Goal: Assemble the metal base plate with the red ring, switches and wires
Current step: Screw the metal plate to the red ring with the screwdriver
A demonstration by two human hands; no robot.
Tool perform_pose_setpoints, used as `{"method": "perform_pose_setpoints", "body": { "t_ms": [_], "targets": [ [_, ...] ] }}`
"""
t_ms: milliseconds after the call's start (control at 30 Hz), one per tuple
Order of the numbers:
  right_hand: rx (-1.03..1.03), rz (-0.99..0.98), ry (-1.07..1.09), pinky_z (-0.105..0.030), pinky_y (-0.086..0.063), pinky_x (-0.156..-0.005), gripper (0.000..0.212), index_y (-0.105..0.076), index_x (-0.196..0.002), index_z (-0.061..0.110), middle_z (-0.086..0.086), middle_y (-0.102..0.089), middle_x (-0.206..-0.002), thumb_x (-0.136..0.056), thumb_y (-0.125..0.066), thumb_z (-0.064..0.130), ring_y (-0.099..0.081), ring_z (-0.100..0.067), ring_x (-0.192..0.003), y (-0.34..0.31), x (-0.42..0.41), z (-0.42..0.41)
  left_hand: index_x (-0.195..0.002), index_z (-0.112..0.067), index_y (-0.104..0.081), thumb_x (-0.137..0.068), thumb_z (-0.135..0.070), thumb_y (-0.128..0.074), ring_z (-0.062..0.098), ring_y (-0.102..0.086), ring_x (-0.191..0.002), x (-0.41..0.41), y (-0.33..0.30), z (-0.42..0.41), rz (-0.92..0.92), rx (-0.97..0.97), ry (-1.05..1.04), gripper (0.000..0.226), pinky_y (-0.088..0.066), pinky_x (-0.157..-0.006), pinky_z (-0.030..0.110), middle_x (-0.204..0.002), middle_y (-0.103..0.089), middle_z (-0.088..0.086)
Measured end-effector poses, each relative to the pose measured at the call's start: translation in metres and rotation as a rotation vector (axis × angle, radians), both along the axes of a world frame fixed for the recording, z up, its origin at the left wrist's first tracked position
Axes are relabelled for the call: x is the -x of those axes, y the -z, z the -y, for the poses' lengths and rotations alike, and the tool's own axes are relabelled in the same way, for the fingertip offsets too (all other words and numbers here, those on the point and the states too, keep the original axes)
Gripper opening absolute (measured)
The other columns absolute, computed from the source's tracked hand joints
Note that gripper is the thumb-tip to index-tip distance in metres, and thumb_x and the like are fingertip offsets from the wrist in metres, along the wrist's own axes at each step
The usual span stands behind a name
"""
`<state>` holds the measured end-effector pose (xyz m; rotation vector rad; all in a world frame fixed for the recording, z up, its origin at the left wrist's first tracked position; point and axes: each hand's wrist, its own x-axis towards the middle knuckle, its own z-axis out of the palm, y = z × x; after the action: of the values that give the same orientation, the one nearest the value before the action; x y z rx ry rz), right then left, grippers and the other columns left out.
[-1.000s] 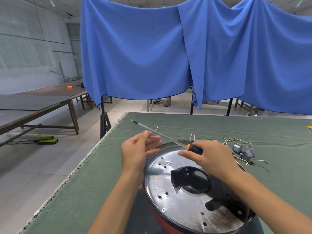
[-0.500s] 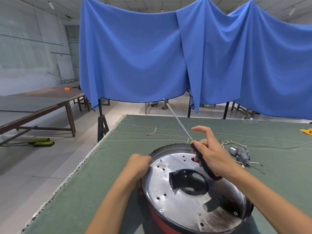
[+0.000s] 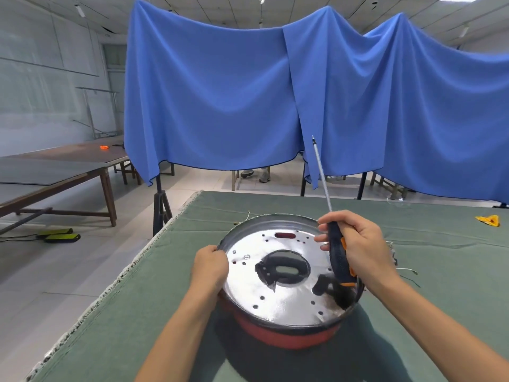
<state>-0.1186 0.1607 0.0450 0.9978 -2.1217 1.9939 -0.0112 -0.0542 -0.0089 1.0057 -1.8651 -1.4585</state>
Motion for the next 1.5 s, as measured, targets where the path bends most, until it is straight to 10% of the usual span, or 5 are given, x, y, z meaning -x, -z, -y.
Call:
{"method": "perform_pose_setpoints", "body": {
  "t_ms": [467,800,1167,1500],
  "targets": [
    [-0.26,-0.279,0.063,-0.025,-0.053,-0.067,0.047,-0.067,-0.091,0.047,0.011,-0.073,-0.082,-0.08,-0.051,0.004,-0.065,-0.013,-0.073,0.016,0.008,0.01,-0.056,-0.016,-0.031,-0.08,-0.004,-0.047,0.021,-0.026,-0.05,-0.006,0.001,0.008,0.14,0.168,0.061,0.032,-0.022,-0.042,0.025,-0.051,-0.029,0.0],
    [-0.421,-0.585,0.072,-0.031,-0.057,-0.074,0.034,-0.065,-0.105,0.022,0.008,-0.07,-0.081,-0.08,-0.071,0.0,-0.068,-0.008,-0.073,0.017,0.011,0.012,-0.053,-0.016,-0.034,-0.073,0.008,-0.04,0.02,-0.03,-0.051,-0.005,0.0,0.003,0.027,0.058,0.088,0.031,-0.022,-0.051,0.028,-0.046,-0.035,-0.005],
    [-0.277,-0.793,0.185,-0.002,-0.038,-0.055,0.049,-0.044,-0.101,0.025,0.012,-0.052,-0.061,-0.069,-0.08,0.017,-0.053,-0.008,-0.062,0.01,0.011,-0.004,-0.055,-0.018,-0.035,-0.077,-0.012,-0.051,0.018,-0.032,-0.044,-0.014,-0.012,-0.004,-0.006,-0.146,0.123,0.027,-0.034,-0.038,0.019,-0.048,-0.03,0.0],
    [0.023,-0.733,0.122,-0.019,-0.046,-0.044,0.028,-0.038,-0.095,0.026,0.001,-0.054,-0.063,-0.083,-0.063,0.028,-0.052,-0.013,-0.046,0.005,0.006,-0.004,-0.074,-0.015,-0.071,-0.079,0.007,-0.049,0.01,-0.056,-0.051,-0.015,-0.014,-0.013,-0.109,-0.103,0.246,0.032,-0.048,-0.057,0.021,-0.066,-0.066,0.002]
  ]
}}
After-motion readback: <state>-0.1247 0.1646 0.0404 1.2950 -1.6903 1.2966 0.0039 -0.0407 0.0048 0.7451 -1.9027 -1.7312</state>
